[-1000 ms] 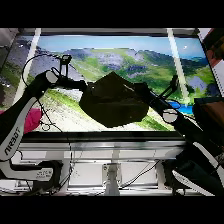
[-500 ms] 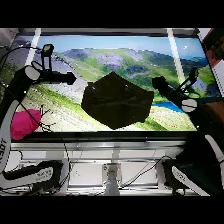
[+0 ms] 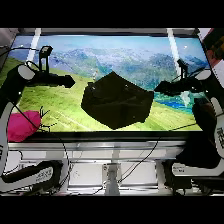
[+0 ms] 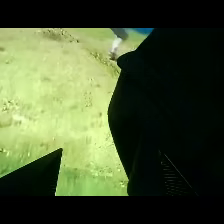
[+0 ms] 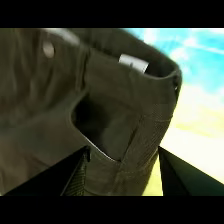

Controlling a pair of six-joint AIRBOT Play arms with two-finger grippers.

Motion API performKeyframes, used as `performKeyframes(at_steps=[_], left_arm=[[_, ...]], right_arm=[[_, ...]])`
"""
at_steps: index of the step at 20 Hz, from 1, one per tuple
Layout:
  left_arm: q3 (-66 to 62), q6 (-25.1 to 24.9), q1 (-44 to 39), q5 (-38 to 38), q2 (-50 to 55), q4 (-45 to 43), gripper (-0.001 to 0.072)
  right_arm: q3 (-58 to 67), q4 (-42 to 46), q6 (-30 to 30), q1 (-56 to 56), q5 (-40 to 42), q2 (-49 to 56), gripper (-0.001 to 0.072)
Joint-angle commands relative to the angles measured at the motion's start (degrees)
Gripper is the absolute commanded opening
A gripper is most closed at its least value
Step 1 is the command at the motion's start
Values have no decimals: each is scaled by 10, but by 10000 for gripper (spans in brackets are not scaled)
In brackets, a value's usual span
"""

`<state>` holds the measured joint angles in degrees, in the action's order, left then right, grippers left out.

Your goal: Fold the clothes and pants, and hang the long-sleeved shirts on hangers.

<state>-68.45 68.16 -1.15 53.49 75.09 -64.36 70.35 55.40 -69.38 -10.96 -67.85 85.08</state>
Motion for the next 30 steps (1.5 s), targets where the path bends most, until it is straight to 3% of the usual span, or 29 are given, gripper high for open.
performKeyframes(at_steps=[1,4,7,13,16,18,19,20,21,24,30], left_arm=[[0,1,1,12,-1,1,691],[0,21,1,12,-1,1,691],[0,24,1,12,-1,1,690],[0,39,1,12,-1,1,691],[0,39,1,12,-1,5,691],[0,39,0,12,-1,14,690],[0,39,0,12,-1,19,691],[0,39,0,13,-1,21,691],[0,39,0,13,-1,20,691],[0,39,0,31,-1,21,690],[0,39,0,109,-1,36,691]], right_arm=[[104,33,45,14,-78,99,497],[172,68,9,16,-100,161,497],[202,67,16,17,-146,200,497],[202,59,16,22,-123,233,496],[202,59,44,45,-80,235,494],[202,63,45,70,-33,235,416],[202,67,45,82,-13,235,312],[203,70,45,93,0,235,117],[205,70,44,101,7,235,56],[245,68,24,113,-16,234,55],[329,49,-114,45,-17,183,53]])
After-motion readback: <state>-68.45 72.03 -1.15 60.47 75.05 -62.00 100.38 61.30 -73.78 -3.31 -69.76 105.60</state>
